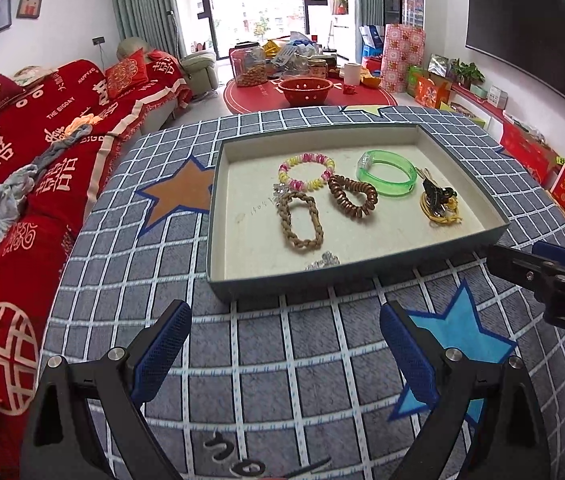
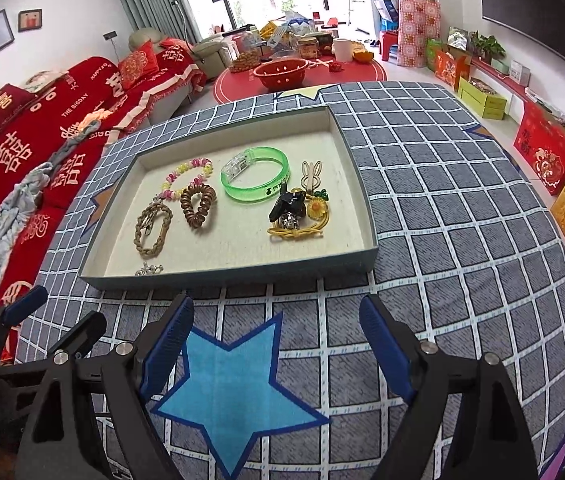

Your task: Organize jewelry

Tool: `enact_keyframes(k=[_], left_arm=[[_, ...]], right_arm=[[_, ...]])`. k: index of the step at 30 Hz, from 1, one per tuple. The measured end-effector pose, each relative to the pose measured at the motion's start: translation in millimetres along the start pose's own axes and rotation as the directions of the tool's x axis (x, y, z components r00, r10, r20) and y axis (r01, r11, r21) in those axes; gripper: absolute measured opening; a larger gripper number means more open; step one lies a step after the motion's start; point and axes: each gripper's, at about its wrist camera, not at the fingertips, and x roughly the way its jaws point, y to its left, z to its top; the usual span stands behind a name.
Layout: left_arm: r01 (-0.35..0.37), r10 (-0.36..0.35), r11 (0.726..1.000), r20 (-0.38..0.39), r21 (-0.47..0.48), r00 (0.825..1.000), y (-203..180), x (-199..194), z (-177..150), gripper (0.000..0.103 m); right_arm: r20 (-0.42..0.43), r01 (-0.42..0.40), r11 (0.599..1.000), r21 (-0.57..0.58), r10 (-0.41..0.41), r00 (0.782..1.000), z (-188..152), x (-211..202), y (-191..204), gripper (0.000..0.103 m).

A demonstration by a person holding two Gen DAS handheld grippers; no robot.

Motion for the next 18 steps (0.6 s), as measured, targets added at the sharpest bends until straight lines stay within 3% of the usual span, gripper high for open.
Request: enact_keyframes(k=[18], left_arm=[[-0.03,0.038,0.995,0.083,-0.095,0.996,8,-43,-37,0.103]], right_arm=[[0.131,0.076,0.993,-0.094,-0.063,0.989,-33,-43,26,0.087]])
